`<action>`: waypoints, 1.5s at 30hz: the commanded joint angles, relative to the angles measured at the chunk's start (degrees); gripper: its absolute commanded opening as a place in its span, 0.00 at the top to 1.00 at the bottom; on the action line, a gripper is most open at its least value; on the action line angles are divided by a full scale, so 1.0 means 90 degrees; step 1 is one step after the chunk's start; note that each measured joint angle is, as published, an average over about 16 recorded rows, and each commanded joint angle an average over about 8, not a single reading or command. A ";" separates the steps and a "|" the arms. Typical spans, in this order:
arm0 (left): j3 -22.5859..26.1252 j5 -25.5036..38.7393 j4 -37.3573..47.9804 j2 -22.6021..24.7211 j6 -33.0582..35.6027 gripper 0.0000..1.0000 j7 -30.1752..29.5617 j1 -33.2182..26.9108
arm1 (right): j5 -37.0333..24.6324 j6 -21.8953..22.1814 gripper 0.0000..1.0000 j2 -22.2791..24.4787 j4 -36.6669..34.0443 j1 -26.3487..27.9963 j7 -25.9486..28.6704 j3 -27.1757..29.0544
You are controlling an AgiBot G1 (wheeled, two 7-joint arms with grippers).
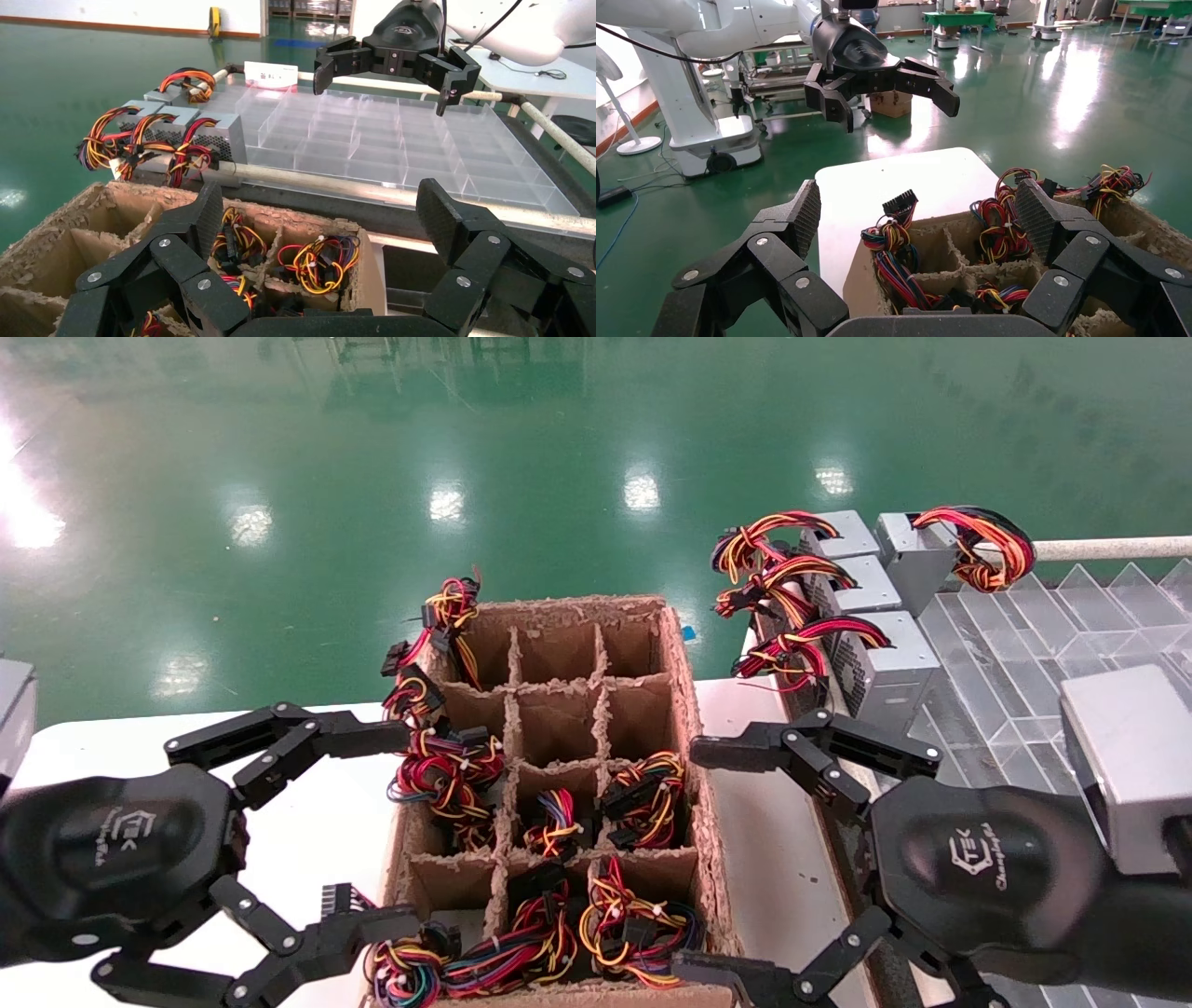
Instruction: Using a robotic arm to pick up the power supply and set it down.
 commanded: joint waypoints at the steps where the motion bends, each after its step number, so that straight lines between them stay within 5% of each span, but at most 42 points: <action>1: 0.0000 0.0000 0.0000 0.0000 0.0000 0.00 0.0000 0.0000 | 0.0000 0.0000 0.00 0.0000 0.0000 0.0000 0.0000 0.0000; 14: 0.0000 0.0000 0.0000 0.0000 0.0000 0.00 0.0000 0.0000 | 0.0000 0.0000 0.00 0.0000 0.0000 0.0000 0.0000 0.0000; 22: 0.0000 0.0000 0.0000 0.0000 0.0000 1.00 0.0000 0.0000 | -0.0014 0.0013 0.00 0.0014 -0.0021 -0.0005 -0.0003 0.0003; 31: 0.0000 0.0000 0.0000 0.0000 0.0000 1.00 0.0000 0.0000 | -0.0773 0.0285 0.00 -0.0066 -0.0236 0.0254 -0.0040 -0.0242; 45: 0.0000 0.0000 0.0000 0.0000 0.0000 1.00 0.0000 0.0000 | -0.3701 0.0929 0.00 -0.1771 -0.0901 0.2144 0.0133 -0.1632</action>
